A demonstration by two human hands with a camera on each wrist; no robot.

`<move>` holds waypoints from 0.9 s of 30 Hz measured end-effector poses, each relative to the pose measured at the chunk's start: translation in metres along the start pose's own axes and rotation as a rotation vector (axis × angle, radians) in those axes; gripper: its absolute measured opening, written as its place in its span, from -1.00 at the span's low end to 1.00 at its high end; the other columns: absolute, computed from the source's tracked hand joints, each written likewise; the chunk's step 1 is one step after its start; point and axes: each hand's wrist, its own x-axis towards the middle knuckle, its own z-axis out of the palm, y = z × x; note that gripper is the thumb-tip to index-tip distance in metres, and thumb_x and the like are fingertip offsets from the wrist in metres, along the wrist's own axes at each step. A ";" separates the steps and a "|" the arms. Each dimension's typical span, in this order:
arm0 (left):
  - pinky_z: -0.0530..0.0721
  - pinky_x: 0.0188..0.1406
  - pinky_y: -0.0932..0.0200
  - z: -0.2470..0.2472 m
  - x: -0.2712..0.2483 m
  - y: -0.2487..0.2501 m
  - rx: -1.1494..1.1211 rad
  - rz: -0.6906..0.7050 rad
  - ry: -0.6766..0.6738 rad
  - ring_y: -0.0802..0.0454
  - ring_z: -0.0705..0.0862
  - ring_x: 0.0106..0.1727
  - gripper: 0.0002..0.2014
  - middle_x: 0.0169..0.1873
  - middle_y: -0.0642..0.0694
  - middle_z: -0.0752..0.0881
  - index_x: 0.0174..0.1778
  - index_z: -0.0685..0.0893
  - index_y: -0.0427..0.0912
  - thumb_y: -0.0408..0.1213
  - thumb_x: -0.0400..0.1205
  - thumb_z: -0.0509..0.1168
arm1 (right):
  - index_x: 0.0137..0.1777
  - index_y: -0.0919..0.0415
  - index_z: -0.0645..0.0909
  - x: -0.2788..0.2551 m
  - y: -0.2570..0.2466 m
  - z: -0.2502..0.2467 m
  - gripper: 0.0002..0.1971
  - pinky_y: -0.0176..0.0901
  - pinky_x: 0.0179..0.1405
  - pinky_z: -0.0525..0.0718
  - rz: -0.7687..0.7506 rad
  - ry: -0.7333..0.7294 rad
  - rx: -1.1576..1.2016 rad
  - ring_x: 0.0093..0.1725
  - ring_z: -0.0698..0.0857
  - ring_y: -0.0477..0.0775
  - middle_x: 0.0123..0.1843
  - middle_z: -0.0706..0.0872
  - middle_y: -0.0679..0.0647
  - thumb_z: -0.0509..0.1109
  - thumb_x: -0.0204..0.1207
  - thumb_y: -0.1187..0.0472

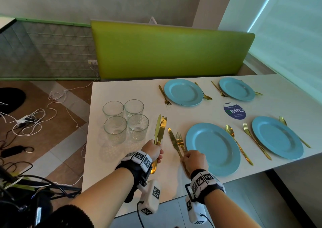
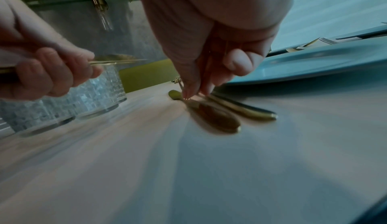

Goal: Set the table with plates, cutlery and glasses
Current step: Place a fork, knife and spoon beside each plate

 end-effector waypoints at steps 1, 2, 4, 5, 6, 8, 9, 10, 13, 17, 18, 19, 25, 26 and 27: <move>0.48 -0.53 0.24 0.000 0.000 0.000 0.003 -0.001 0.002 0.07 0.44 -0.49 -0.89 -0.39 -0.11 0.50 0.06 0.40 -0.30 -0.32 0.75 0.05 | -0.03 0.05 0.76 0.000 0.001 -0.003 -0.83 -0.11 0.01 0.72 -0.001 0.003 0.013 0.00 0.74 0.14 -0.01 0.78 0.09 0.33 0.53 0.17; 0.49 -0.52 0.24 0.000 0.001 -0.001 0.010 -0.002 0.005 0.07 0.45 -0.48 -0.89 -0.38 -0.11 0.50 0.07 0.41 -0.30 -0.32 0.75 0.05 | -0.06 0.05 0.77 0.001 0.002 -0.006 -0.83 -0.11 0.00 0.73 -0.004 0.005 0.028 -0.01 0.74 0.14 -0.02 0.79 0.08 0.33 0.53 0.18; 0.50 -0.51 0.23 0.000 0.001 -0.001 0.024 -0.003 0.011 0.06 0.45 -0.47 -0.89 -0.37 -0.11 0.51 0.07 0.42 -0.30 -0.34 0.74 0.06 | -0.18 0.04 0.76 0.004 0.004 -0.014 -0.84 -0.10 -0.01 0.73 -0.002 0.008 0.069 -0.03 0.74 0.14 -0.08 0.79 0.07 0.35 0.52 0.19; 0.50 -0.51 0.23 0.000 0.002 -0.001 0.027 -0.005 0.010 0.06 0.46 -0.47 -0.90 -0.37 -0.11 0.51 0.07 0.42 -0.30 -0.35 0.74 0.06 | -0.27 0.03 0.73 0.006 0.006 -0.018 -0.83 -0.12 -0.02 0.72 0.001 0.011 0.086 -0.04 0.73 0.13 -0.11 0.78 0.06 0.36 0.51 0.19; 0.51 -0.51 0.22 0.000 0.003 -0.001 0.026 -0.009 0.005 0.06 0.46 -0.47 -0.91 -0.36 -0.11 0.51 0.06 0.42 -0.30 -0.37 0.73 0.06 | -0.37 0.01 0.66 0.008 0.008 -0.022 -0.79 -0.13 -0.04 0.70 0.003 0.016 0.097 -0.06 0.71 0.12 -0.14 0.76 0.06 0.39 0.51 0.17; 0.51 -0.51 0.21 0.001 0.003 -0.001 0.022 -0.016 -0.014 0.05 0.46 -0.46 -0.91 -0.34 -0.13 0.52 0.07 0.42 -0.31 -0.41 0.71 0.05 | -0.47 -0.02 0.55 0.010 0.011 -0.028 -0.70 -0.15 -0.08 0.66 -0.001 0.016 0.112 -0.11 0.67 0.08 -0.19 0.73 0.05 0.42 0.51 0.15; 0.52 -0.49 0.20 0.002 0.003 -0.001 0.019 -0.018 -0.028 0.04 0.47 -0.45 -0.90 -0.33 -0.14 0.52 0.07 0.42 -0.31 -0.41 0.70 0.04 | -0.48 -0.03 0.53 0.010 0.012 -0.030 -0.69 -0.16 -0.09 0.65 -0.004 0.011 0.114 -0.12 0.66 0.06 -0.20 0.72 0.04 0.43 0.51 0.14; 0.53 -0.48 0.19 0.003 0.003 -0.001 0.013 -0.021 -0.043 0.04 0.48 -0.44 -0.90 -0.31 -0.14 0.53 0.07 0.42 -0.30 -0.42 0.70 0.04 | -0.48 -0.03 0.53 0.010 0.013 -0.032 -0.68 -0.17 -0.10 0.65 -0.008 0.007 0.114 -0.14 0.65 0.05 -0.20 0.72 0.03 0.43 0.51 0.13; 0.54 -0.43 0.16 0.006 0.002 -0.001 0.002 -0.020 -0.082 0.02 0.49 -0.42 -0.89 -0.29 -0.17 0.55 0.06 0.42 -0.30 -0.46 0.69 0.01 | -0.48 -0.02 0.53 0.006 0.012 -0.034 -0.68 -0.22 -0.17 0.58 -0.026 0.001 0.116 -0.17 0.63 0.00 -0.24 0.70 0.01 0.43 0.52 0.13; 0.58 -0.42 0.15 0.013 0.001 0.001 0.037 0.000 -0.106 0.01 0.54 -0.39 -0.89 -0.27 -0.17 0.59 0.07 0.41 -0.32 -0.51 0.68 0.04 | -0.47 -0.04 0.56 0.000 0.005 -0.038 -0.69 -0.24 -0.13 0.57 -0.074 -0.039 0.145 -0.14 0.63 -0.05 -0.25 0.68 -0.04 0.43 0.52 0.13; 0.59 -0.41 0.15 0.014 0.001 0.002 0.049 0.008 -0.112 0.01 0.54 -0.39 -0.90 -0.27 -0.16 0.60 0.07 0.41 -0.33 -0.51 0.68 0.05 | -0.45 -0.02 0.59 -0.001 0.003 -0.039 -0.71 -0.24 -0.10 0.60 -0.088 -0.049 0.152 -0.14 0.63 -0.04 -0.25 0.70 -0.03 0.44 0.51 0.13; 0.59 -0.41 0.16 0.016 0.000 0.004 0.057 0.018 -0.115 0.01 0.55 -0.39 -0.90 -0.27 -0.17 0.61 0.06 0.41 -0.34 -0.52 0.68 0.06 | -0.41 0.02 0.64 -0.002 0.002 -0.041 -0.77 -0.23 -0.08 0.61 -0.096 -0.058 0.159 -0.14 0.64 -0.04 -0.23 0.72 0.00 0.45 0.49 0.13; 0.57 -0.44 0.20 0.017 -0.003 0.020 0.080 0.070 -0.124 0.03 0.56 -0.42 -0.86 -0.34 -0.18 0.64 -0.20 0.46 -0.26 -0.53 0.62 0.23 | -0.18 0.29 0.76 -0.008 -0.010 -0.047 -0.77 -0.19 -0.21 0.61 -0.101 -0.074 0.201 -0.26 0.61 -0.01 -0.19 0.78 0.21 0.48 0.45 0.09; 0.57 -0.44 0.20 0.017 -0.003 0.022 0.077 0.079 -0.132 0.02 0.56 -0.41 -0.84 -0.34 -0.18 0.64 -0.22 0.45 -0.24 -0.53 0.61 0.24 | -0.18 0.32 0.76 -0.008 -0.013 -0.049 -0.73 -0.17 -0.29 0.59 -0.100 -0.073 0.228 -0.30 0.59 0.00 -0.17 0.79 0.25 0.48 0.46 0.06; 0.56 -0.46 0.21 0.017 -0.005 0.025 0.071 0.088 -0.144 0.02 0.56 -0.42 -0.83 -0.34 -0.19 0.65 -0.23 0.45 -0.24 -0.54 0.61 0.24 | -0.15 0.33 0.76 -0.008 -0.016 -0.052 -0.69 -0.20 -0.37 0.55 -0.103 -0.077 0.248 -0.34 0.57 0.00 -0.13 0.81 0.26 0.46 0.47 0.03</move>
